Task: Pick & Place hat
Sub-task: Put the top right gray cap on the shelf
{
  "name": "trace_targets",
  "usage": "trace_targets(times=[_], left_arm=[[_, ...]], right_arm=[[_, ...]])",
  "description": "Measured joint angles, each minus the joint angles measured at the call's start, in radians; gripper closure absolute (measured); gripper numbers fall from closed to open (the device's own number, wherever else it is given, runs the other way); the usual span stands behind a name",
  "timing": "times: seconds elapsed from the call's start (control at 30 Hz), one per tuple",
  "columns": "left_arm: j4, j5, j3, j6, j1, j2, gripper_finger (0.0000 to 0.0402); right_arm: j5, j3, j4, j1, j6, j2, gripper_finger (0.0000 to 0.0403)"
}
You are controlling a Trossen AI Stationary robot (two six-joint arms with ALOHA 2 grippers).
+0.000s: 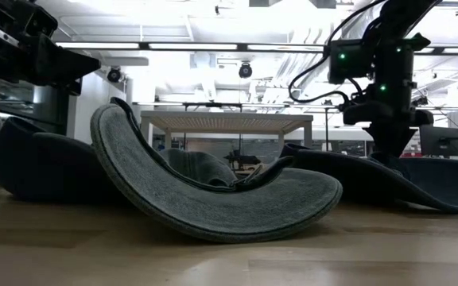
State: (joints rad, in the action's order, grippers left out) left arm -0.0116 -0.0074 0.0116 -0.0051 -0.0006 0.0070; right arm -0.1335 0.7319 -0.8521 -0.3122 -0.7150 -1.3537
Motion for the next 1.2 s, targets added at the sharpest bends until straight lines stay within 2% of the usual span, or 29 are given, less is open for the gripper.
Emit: trace_targets(times=[0.07,0.27,0.53,0.83,1.03,1.2], left_arm=[[0.0,0.0,0.0,0.0,0.0,0.0,0.0396],[0.0,0.0,0.0,0.0,0.0,0.0,0.0396],[0.0,0.0,0.0,0.0,0.0,0.0,0.0396],[0.0,0.0,0.0,0.0,0.0,0.0,0.0396],[0.0,0.0,0.0,0.0,0.0,0.0,0.0396],[0.0,0.0,0.0,0.0,0.0,0.0,0.0396]], right_arm=[[-0.006,0.0,-0.005,0.0,0.022,0.001,0.0391],[0.0,0.0,-0.028,0.0,0.015,0.037,0.0395],[0.007,0.104,-0.197,-0.009,0.022,0.267,0.0399],[-0.015,0.313,-0.239,-0.009,0.127,0.504,0.0401],[0.043,0.328,-0.023,-0.009,0.275,0.6,0.0401],[0.235,0.164,0.374,-0.047,0.329,0.658,0.0401]])
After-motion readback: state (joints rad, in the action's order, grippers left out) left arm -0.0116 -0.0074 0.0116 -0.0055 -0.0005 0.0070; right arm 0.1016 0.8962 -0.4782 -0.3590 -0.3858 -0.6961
